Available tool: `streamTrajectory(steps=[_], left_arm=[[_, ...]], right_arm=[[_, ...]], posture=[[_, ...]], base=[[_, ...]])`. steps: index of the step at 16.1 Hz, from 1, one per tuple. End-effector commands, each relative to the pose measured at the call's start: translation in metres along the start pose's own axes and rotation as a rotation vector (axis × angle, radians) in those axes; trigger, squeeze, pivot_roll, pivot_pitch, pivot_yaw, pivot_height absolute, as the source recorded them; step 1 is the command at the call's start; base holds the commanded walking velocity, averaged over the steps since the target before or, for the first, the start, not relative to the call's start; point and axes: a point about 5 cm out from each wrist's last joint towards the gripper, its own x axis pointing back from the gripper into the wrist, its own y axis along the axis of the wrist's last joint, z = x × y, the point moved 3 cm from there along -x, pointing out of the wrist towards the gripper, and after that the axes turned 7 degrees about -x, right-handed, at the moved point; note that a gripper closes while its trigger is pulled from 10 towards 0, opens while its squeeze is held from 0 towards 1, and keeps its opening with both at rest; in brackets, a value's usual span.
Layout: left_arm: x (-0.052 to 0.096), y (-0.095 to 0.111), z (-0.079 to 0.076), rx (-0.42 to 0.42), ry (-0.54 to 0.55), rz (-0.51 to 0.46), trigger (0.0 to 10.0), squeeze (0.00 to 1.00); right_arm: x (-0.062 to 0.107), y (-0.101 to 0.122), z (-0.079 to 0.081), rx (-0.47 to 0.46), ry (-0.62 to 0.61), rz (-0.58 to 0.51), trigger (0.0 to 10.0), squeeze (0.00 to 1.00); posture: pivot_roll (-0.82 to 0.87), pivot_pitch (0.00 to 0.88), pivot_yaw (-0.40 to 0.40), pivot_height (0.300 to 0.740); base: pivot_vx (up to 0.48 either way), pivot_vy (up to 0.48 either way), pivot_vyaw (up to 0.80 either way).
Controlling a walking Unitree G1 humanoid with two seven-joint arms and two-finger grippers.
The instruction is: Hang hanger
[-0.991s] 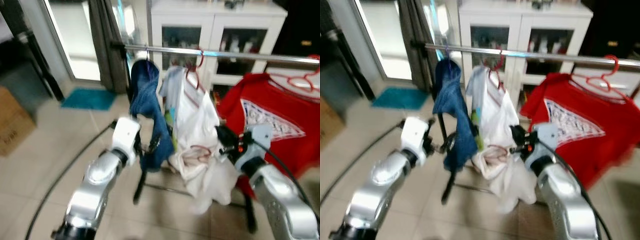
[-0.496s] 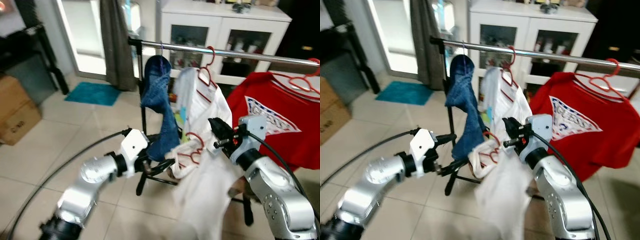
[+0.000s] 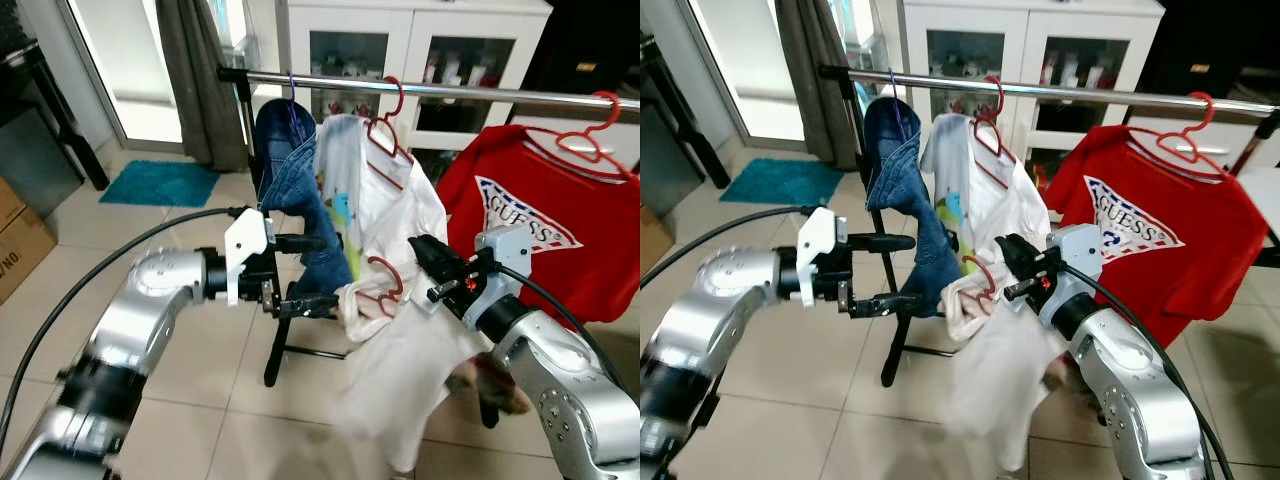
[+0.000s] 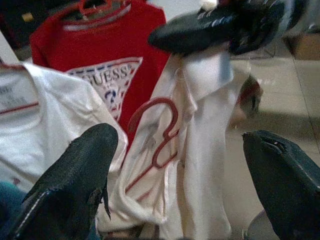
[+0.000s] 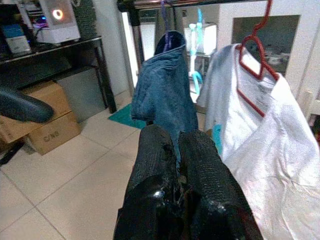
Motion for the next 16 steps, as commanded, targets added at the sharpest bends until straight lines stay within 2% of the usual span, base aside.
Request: streamTrajectory(steps=[1, 3, 7, 12, 13, 14, 15, 16], left_arm=[[0.0, -0.005, 0.004, -0.017, -0.028, 0.032, 10.0, 0.0], [-0.002, -0.007, 0.009, -0.026, -0.066, 0.052, 10.0, 0.0], [-0.015, -0.005, 0.014, -0.083, -0.162, 0.07, 10.0, 0.0], [-0.036, 0.0, 0.008, -0.132, -0.287, 0.039, 10.0, 0.0], [-0.039, 0.001, 0.005, -0.13, -0.318, 0.034, 7.6, 0.0], [-0.04, 0.001, 0.004, -0.131, -0.331, 0.035, 4.2, 0.0], [-0.043, 0.001, 0.004, -0.128, -0.345, 0.034, 0.2, 0.0], [-0.046, 0.0, 0.005, -0.13, -0.345, 0.034, 0.0, 0.0]], right_arm=[[0.001, 0.007, 0.008, 0.006, 0.052, -0.017, 10.0, 0.0], [0.002, 0.01, 0.013, 0.013, 0.088, -0.016, 10.0, 0.0], [0.005, 0.014, 0.016, 0.022, 0.125, -0.012, 10.0, 0.0], [0.005, 0.017, 0.021, 0.027, 0.156, -0.006, 10.0, 0.0], [0.005, 0.017, 0.022, 0.027, 0.159, -0.005, 10.0, 0.0], [0.005, 0.017, 0.022, 0.028, 0.161, -0.005, 10.0, 0.0], [0.006, 0.017, 0.022, 0.027, 0.162, -0.005, 10.0, 0.0], [0.006, 0.017, 0.022, 0.028, 0.163, -0.005, 10.0, 0.0]], posture=[[-0.15, 0.0, 0.045, 0.74], [-0.16, 0.0, 0.048, 0.74], [-0.16, 0.0, 0.048, 0.74], [-0.17, 0.0, 0.048, 0.74], [-0.17, 0.0, 0.048, 0.74], [-0.17, 0.0, 0.048, 0.74], [-0.18, 0.0, 0.051, 0.74], [-0.18, 0.0, 0.051, 0.74]], base=[[0.0, 0.0, 0.0], [0.0, 0.0, 0.0], [0.0, 0.0, 0.0], [0.0, 0.0, 0.0], [0.0, 0.0, 0.0], [0.0, 0.0, 0.0], [0.0, 0.0, 0.0], [0.0, 0.0, 0.0]])
